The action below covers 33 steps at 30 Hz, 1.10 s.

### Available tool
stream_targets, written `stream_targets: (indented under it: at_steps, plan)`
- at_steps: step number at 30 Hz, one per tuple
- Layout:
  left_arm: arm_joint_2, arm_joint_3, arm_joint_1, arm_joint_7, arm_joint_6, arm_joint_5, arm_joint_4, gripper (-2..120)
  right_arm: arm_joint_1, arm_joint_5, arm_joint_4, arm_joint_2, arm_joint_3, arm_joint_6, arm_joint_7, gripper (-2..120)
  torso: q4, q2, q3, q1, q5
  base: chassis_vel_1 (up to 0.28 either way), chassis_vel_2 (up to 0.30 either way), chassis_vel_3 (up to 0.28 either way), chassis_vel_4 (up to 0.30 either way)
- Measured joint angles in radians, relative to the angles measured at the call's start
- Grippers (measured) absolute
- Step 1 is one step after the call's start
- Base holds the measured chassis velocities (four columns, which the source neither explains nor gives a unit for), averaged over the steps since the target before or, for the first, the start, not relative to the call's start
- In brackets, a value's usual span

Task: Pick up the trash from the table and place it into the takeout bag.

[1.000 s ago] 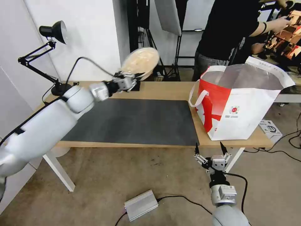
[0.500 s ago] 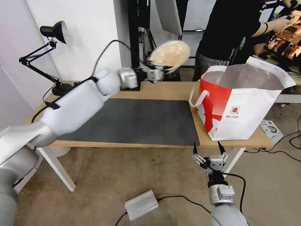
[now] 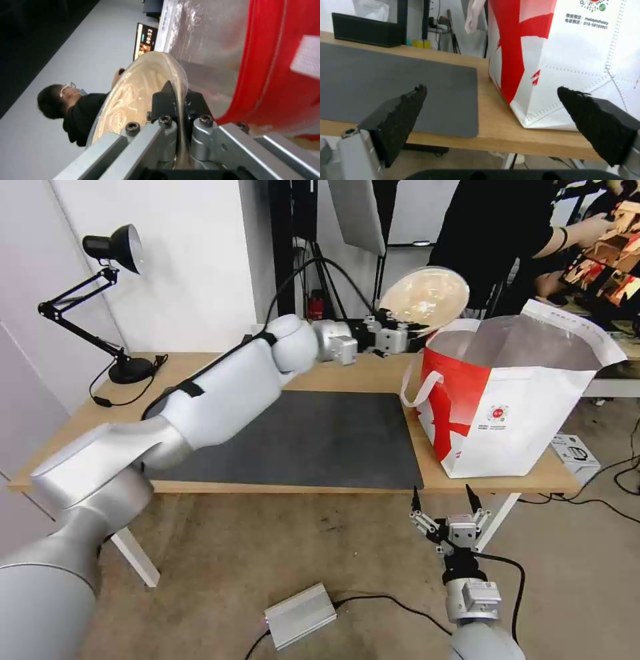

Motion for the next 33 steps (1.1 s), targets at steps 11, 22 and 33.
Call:
stream_targets:
  at_steps: [11,22,33]
  plan:
    - [-0.054,-0.004,0.016,0.012,-0.005,0.051,0.015,0,0.002,-0.004,-0.018,-0.004,0.004,0.0,-0.001,99,-0.0001,0.0,0.0,0.0,0.0,0.0,0.0,0.0,0.0]
    - [-0.091,0.028,0.021,0.014,-0.01,0.051,0.021,0,0.002,-0.003,-0.018,-0.004,0.007,0.001,0.001,100,-0.0002,0.0,0.0,0.0,0.0,0.0,0.0,0.0,0.0]
    - [-0.132,0.036,0.017,0.013,-0.025,0.062,0.056,0,0.0,-0.003,-0.012,0.0,0.008,0.002,0.001,99,0.0,0.0,0.0,0.0,-0.0001,0.0,0.0,0.0,0.0]
